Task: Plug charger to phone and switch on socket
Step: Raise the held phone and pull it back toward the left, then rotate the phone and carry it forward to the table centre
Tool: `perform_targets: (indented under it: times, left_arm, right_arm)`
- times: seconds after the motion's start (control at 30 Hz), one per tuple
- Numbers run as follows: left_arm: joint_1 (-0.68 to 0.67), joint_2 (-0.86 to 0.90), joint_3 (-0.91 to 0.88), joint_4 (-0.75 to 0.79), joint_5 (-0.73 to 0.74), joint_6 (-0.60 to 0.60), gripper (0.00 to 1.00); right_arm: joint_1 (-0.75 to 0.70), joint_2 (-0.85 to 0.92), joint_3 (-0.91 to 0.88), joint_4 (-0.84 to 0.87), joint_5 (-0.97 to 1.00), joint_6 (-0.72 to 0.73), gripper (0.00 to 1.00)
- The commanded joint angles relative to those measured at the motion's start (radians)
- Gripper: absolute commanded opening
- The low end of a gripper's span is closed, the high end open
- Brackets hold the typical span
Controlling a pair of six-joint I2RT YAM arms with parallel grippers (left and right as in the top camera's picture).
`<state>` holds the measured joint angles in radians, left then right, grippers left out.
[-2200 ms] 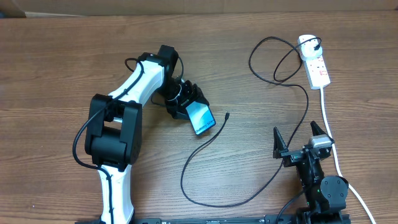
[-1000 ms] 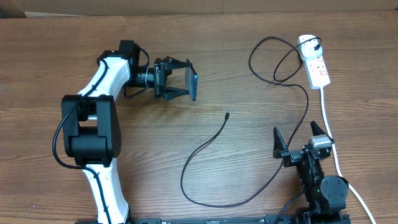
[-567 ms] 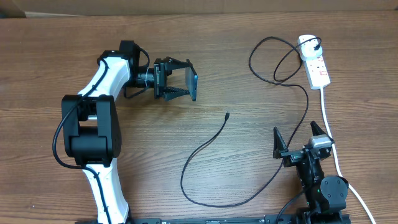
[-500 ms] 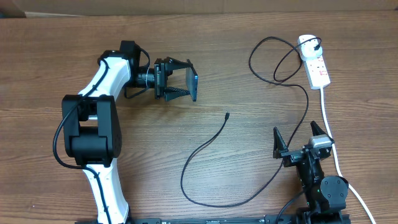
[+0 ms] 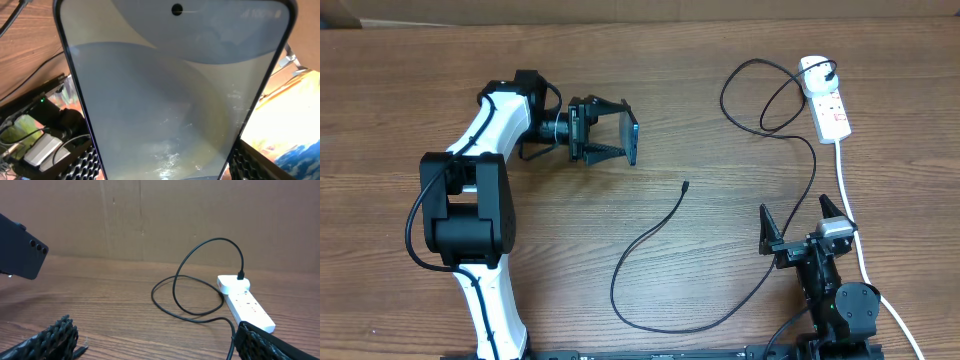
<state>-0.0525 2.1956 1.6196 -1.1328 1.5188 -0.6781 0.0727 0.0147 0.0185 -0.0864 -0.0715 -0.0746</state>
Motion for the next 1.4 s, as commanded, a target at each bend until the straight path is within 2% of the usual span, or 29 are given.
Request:
perform_targets:
  times: [0.0,1.37]
  left_arm:
    - [-0.01,0.007,0.027,-0.025,0.063,0.081,0.66]
    - [-0.009,0.007,0.027,-0.014,0.047,0.114,0.68]
  right_arm:
    - [0.006,-0.01,-0.01,0.006,0.003,-0.002,1.0]
    - [0.006,-0.01,-0.01,0.006,0.003,-0.002,1.0]
